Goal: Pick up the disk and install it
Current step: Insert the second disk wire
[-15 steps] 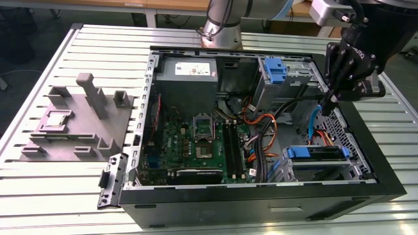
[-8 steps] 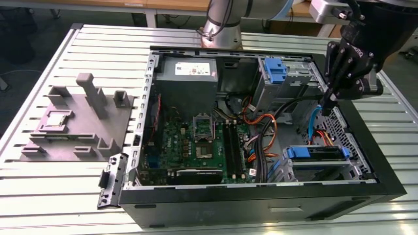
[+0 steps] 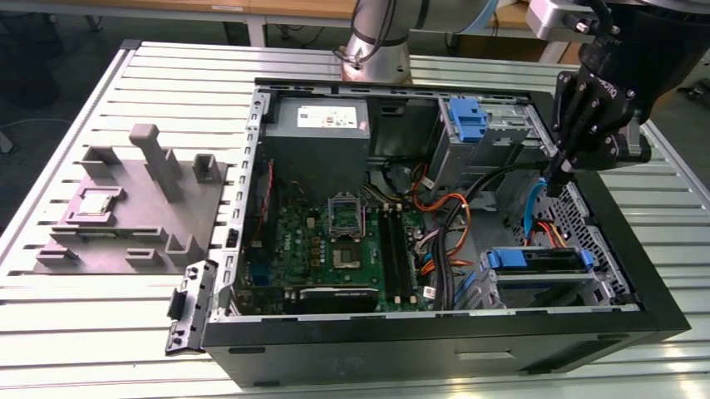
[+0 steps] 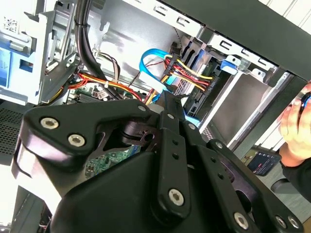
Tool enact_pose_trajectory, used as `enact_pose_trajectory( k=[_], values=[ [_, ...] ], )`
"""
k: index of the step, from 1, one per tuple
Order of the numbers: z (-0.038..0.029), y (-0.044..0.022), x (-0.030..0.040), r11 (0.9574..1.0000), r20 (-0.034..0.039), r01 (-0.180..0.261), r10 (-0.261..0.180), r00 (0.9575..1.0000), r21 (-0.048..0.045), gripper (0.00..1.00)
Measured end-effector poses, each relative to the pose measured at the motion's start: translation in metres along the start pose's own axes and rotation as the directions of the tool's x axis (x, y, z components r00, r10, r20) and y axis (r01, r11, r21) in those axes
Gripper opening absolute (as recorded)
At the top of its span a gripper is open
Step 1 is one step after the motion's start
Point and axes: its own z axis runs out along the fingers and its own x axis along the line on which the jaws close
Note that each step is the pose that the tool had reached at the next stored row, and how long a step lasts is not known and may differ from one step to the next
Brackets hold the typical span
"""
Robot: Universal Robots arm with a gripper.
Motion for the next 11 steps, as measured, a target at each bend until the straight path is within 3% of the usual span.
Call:
enact_pose_trajectory(
  k=[5, 7, 10, 11],
  values=[
    [0.0004, 0.0, -0.0001, 1.0, -0.0022, 0.0, 0.0, 1.0, 0.0002, 0.17],
    [0.0002, 0.0, 0.0, 1.0, -0.0092, 0.0, 0.0, 1.0, 0.0008, 0.18],
    [0.0011, 0.0, -0.0001, 1.0, -0.0184, 0.001, -0.001, 0.9998, 0.0017, 0.31],
    [0.0023, 0.0001, -0.0002, 1.0, -0.0207, 0.001, -0.001, 0.9998, 0.0018, 0.31]
  ],
)
